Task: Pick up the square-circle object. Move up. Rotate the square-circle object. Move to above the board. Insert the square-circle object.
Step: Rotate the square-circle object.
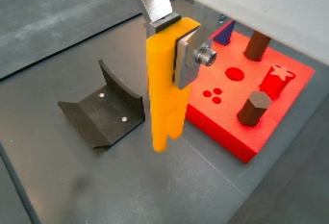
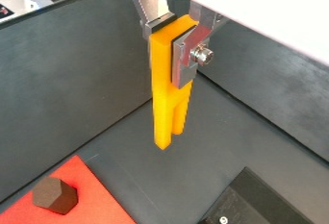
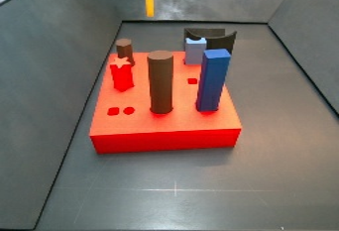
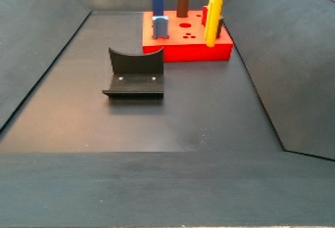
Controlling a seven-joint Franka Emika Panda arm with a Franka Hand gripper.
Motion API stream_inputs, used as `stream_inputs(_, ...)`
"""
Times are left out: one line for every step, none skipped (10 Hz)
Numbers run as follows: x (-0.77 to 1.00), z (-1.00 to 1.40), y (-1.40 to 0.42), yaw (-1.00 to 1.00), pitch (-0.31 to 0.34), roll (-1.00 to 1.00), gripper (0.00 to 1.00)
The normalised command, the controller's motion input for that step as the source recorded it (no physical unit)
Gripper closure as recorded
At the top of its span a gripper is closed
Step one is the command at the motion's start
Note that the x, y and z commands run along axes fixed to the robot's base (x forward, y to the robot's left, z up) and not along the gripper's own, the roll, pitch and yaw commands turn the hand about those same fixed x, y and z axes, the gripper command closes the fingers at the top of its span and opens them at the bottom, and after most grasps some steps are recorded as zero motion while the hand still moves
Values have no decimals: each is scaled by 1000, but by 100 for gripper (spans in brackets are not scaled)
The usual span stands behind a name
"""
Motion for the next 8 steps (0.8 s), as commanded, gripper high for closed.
stream_inputs(4, -1000, 0, -136, 31, -200, 100)
stream_inputs(25, -1000, 5, -98, -1, -197, 100)
stream_inputs(22, -1000, 7, -79, -16, -190, 100)
stream_inputs(18, -1000, 9, -68, -36, -184, 100)
stream_inputs(20, -1000, 11, -61, -51, -184, 100)
stream_inputs(25, -1000, 13, -58, -53, -186, 100)
stream_inputs(26, -852, 12, -56, -53, -189, 100)
stream_inputs(23, -639, 10, -55, -56, -194, 100)
